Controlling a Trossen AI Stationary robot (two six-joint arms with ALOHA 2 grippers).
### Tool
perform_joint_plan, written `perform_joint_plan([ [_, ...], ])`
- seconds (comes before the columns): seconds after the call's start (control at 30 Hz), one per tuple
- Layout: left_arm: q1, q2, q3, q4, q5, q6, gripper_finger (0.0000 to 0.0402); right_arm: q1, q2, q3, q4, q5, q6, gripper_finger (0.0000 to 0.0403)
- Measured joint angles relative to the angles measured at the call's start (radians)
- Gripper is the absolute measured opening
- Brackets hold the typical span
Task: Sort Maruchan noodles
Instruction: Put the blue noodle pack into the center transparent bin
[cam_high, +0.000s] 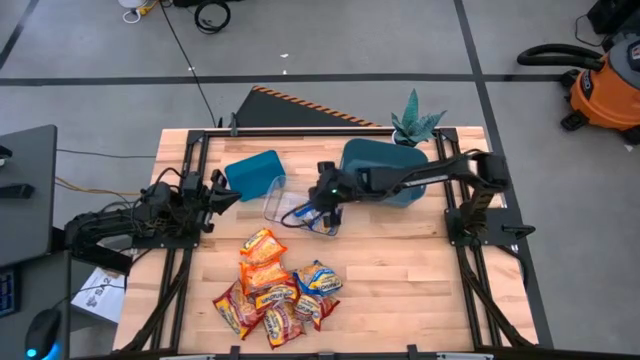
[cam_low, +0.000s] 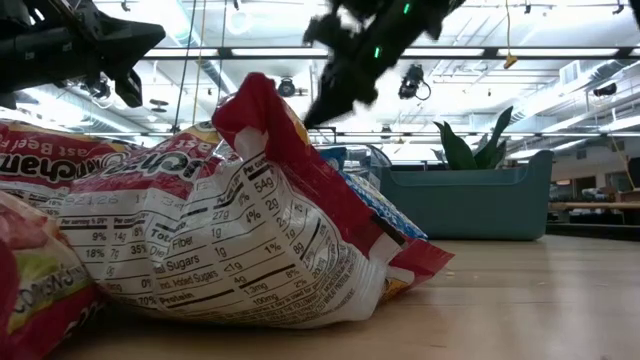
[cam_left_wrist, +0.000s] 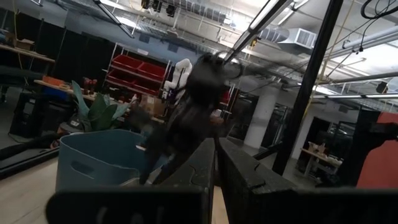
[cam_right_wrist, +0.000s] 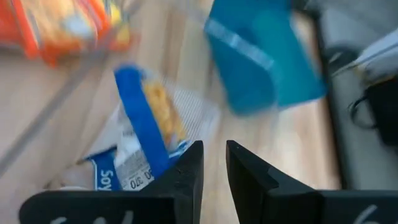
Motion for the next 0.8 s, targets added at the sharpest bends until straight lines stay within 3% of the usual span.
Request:
perform_joint_plan([
  [0.2,0.000,0.000,0.000,0.000,0.000,0.000,0.0025,-0.003,0.088,-0.001,-0.054,-0.109,0.028,0.0075],
  [0.33,0.000,0.000,0.000,0.000,0.000,0.000,0.0025,0.007,0.062,-0.001,-0.078,-0.051,0.009,0.0075],
  [0.57,0.000,0.000,0.000,0.000,0.000,0.000,0.0025,0.023,-0.094,-0.001,-0.042,-0.009,0.019,0.0075],
  [0.8,0.000,0.000,0.000,0.000,0.000,0.000,0.0025,0.139,-0.130,0.000,-0.042,-0.186,0.197,0.0075],
])
